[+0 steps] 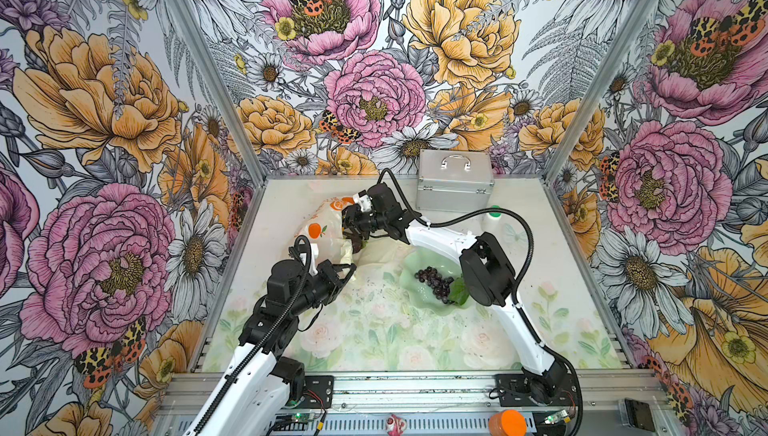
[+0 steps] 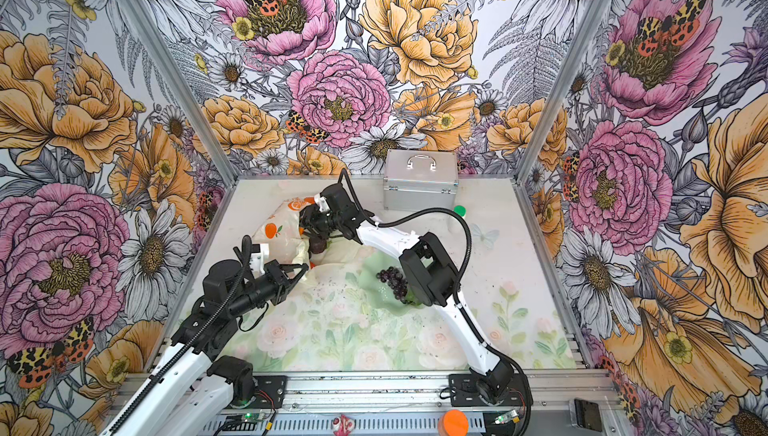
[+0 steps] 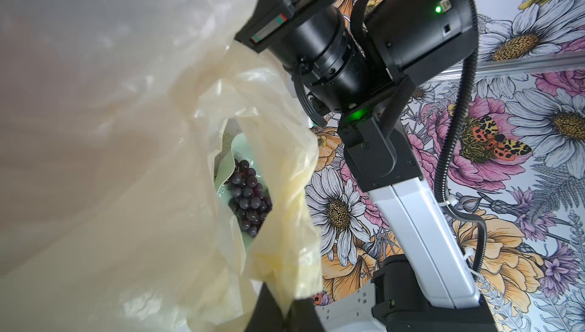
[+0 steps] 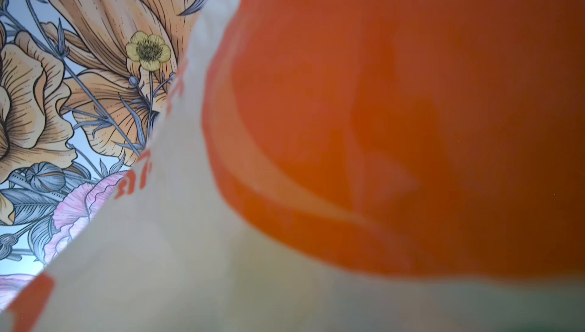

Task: Place the fruits into the plastic bag
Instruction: 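Push the mango deeper into the bag and open the right gripper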

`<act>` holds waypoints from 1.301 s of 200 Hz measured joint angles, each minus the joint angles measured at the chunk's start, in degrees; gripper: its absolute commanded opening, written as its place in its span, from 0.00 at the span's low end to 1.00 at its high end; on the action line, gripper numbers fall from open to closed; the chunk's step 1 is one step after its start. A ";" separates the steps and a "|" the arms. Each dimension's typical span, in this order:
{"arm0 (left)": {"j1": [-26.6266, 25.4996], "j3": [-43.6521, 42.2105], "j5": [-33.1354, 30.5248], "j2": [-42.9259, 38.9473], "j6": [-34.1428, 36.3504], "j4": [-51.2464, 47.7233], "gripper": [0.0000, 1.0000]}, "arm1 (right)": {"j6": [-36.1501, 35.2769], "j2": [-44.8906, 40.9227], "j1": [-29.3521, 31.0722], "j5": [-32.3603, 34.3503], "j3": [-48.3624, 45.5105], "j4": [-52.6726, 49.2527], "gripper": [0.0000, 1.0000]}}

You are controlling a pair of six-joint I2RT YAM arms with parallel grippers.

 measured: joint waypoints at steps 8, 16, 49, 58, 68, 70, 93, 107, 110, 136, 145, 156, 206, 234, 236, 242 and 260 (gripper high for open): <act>0.22 0.02 0.02 0.00 0.13 -0.31 0.00 | -0.02 0.20 -0.20 0.70 0.26 -0.44 0.34; 0.52 0.02 0.02 0.00 0.20 -0.66 0.00 | -0.09 0.42 -0.42 1.31 0.61 -0.98 0.34; 1.92 0.02 0.07 -0.28 1.01 -2.19 0.00 | -0.11 3.34 -1.07 2.86 5.64 -3.10 0.39; 2.51 0.07 0.09 -0.57 1.05 -2.62 0.00 | -0.11 4.13 -1.09 3.06 7.06 -3.67 0.40; 3.30 0.28 0.13 -0.92 1.25 -3.41 0.00 | -0.13 4.83 -1.09 3.17 8.20 -4.42 0.42; 3.45 0.33 0.17 -0.98 1.29 -3.58 0.00 | -0.11 4.92 -1.07 3.17 8.33 -4.48 0.43; 5.31 0.96 0.96 -1.55 1.75 -5.20 0.00 | -0.15 5.81 -1.05 3.17 10.54 -6.14 0.51; 6.21 1.46 1.46 -2.01 2.12 -6.34 0.00 | -0.55 6.23 -1.05 3.13 11.85 -7.06 0.54; 6.32 1.60 1.51 -2.12 2.21 -6.58 0.00 | -0.59 6.32 -1.05 3.13 12.20 -7.28 0.55; 7.28 2.12 2.51 -3.10 2.75 -8.00 0.00 | -1.81 6.60 -1.05 3.06 13.60 -8.35 0.63; 7.52 2.14 2.86 -3.34 2.80 -8.39 0.00 | -2.38 6.60 -1.03 2.89 13.73 -8.68 0.66; 7.74 2.14 3.17 -3.56 2.95 -8.85 0.00 | -2.89 6.60 -0.94 2.78 13.81 -9.11 0.69; 8.20 2.14 4.13 -4.24 2.97 -9.70 0.00 | -5.01 6.60 -0.55 1.03 14.05 -10.25 0.93; 8.48 2.14 4.22 -4.24 2.99 -9.70 0.00 | -6.64 6.60 -0.35 0.20 14.08 -12.20 0.99; 8.48 2.14 4.22 -4.24 2.99 -9.70 0.00 | -6.78 6.60 -0.33 0.20 14.08 -12.41 1.00; 8.48 2.14 4.22 -4.24 2.99 -9.70 0.00 | -7.28 6.60 -0.35 0.13 14.08 -13.16 0.99; 8.55 2.14 4.22 -4.24 2.99 -9.68 0.00 | -8.76 6.56 -0.35 0.07 14.08 -15.82 1.00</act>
